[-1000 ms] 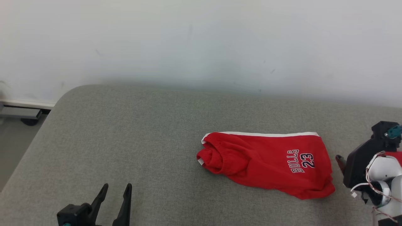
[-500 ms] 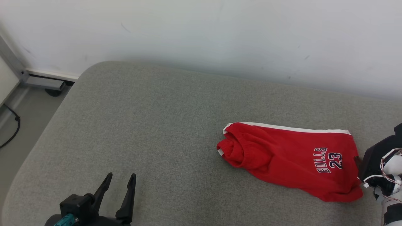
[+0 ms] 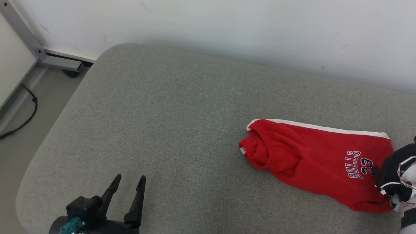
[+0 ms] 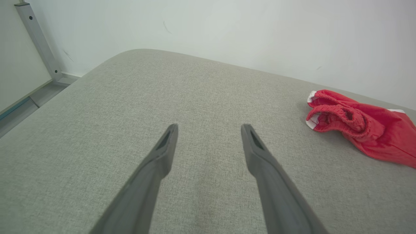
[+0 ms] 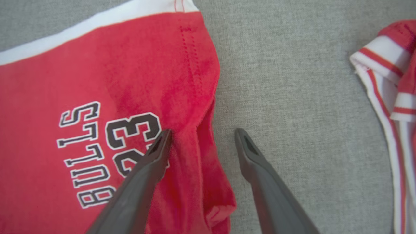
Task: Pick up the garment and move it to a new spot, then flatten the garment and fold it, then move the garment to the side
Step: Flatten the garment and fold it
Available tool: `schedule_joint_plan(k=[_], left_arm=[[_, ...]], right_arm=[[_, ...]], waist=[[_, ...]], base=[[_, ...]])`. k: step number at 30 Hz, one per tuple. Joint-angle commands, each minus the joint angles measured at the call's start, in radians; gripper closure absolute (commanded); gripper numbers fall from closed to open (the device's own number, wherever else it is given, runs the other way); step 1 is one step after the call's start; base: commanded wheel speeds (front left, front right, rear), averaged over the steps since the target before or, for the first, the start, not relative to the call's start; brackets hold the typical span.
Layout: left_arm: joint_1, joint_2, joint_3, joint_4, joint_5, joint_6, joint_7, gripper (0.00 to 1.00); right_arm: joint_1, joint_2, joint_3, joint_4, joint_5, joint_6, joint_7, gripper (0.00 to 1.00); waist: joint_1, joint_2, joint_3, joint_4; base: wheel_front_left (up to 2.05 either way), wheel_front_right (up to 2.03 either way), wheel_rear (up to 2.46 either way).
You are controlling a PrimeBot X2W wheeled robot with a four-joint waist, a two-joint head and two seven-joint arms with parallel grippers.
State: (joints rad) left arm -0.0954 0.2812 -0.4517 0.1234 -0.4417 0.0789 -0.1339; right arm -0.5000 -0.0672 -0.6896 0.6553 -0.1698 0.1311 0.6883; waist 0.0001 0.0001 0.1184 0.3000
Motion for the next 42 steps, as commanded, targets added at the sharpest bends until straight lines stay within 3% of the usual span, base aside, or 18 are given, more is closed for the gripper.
schedule_joint_plan(k=[1,4,5,6,7,9,10,18,33,37,42], left_arm=[[-0.015,0.003,0.001,0.003,0.009,0.003,-0.003,0.00],[-0.015,0.007,0.002,0.003,0.006,0.006,-0.002,0.00],[-0.014,0.008,0.003,0.003,0.006,0.007,-0.003,0.00],[-0.015,0.010,0.002,0.002,0.005,0.008,-0.002,0.00],[-0.016,0.009,0.001,0.002,0.005,0.009,-0.002,0.00],[-0.016,0.008,0.000,0.003,0.003,0.012,-0.002,0.00],[-0.016,0.008,-0.001,0.004,0.001,0.013,-0.001,0.00],[-0.002,0.012,0.002,0.006,-0.006,0.022,-0.007,0.00],[0.029,0.014,-0.016,0.003,-0.022,0.025,0.004,0.00],[0.029,0.011,-0.022,0.006,-0.025,0.025,0.006,0.00],[0.036,0.011,-0.026,0.008,-0.031,0.026,0.005,0.00]], right_arm=[[-0.011,-0.004,-0.011,0.015,-0.004,-0.001,0.000,0.00],[-0.025,0.009,-0.029,0.045,0.029,-0.001,0.011,0.00],[-0.030,0.012,-0.038,0.057,0.043,-0.001,0.018,0.09],[-0.036,0.017,-0.034,0.075,0.055,-0.001,0.031,0.56],[-0.039,0.018,-0.032,0.081,0.063,-0.001,0.035,0.65],[-0.045,0.019,-0.024,0.087,0.067,-0.001,0.036,0.96],[-0.046,0.019,-0.018,0.087,0.070,-0.001,0.029,1.00],[-0.052,0.012,0.004,0.070,0.053,-0.001,-0.009,1.00],[0.022,-0.084,0.047,-0.047,0.045,-0.001,0.037,1.00],[0.029,-0.063,0.094,-0.097,0.069,-0.001,0.060,1.00],[0.040,-0.035,0.225,-0.166,0.126,-0.001,0.118,1.00]], waist=[[-0.0001,-0.0001,0.006,0.008],[-0.0001,-0.0001,0.008,0.009],[-0.0001,-0.0001,0.007,0.009],[-0.0001,-0.0001,0.006,0.010],[-0.0001,-0.0001,0.005,0.011],[-0.0001,-0.0001,0.003,0.012],[-0.0001,-0.0001,0.001,0.012],[-0.0001,-0.0001,-0.015,0.000],[-0.0001,-0.0001,-0.065,-0.023],[-0.0001,-0.0001,-0.077,-0.024],[-0.0001,-0.0001,-0.094,-0.025]], base=[[0.00,0.00,0.00],[0.00,0.00,0.00],[0.00,0.00,0.00],[0.00,0.00,0.00],[0.00,0.00,0.00],[0.00,0.00,0.00],[0.00,0.00,0.00],[0.00,0.00,0.00],[0.00,0.00,0.00],[0.00,0.00,0.00],[0.00,0.00,0.00]])
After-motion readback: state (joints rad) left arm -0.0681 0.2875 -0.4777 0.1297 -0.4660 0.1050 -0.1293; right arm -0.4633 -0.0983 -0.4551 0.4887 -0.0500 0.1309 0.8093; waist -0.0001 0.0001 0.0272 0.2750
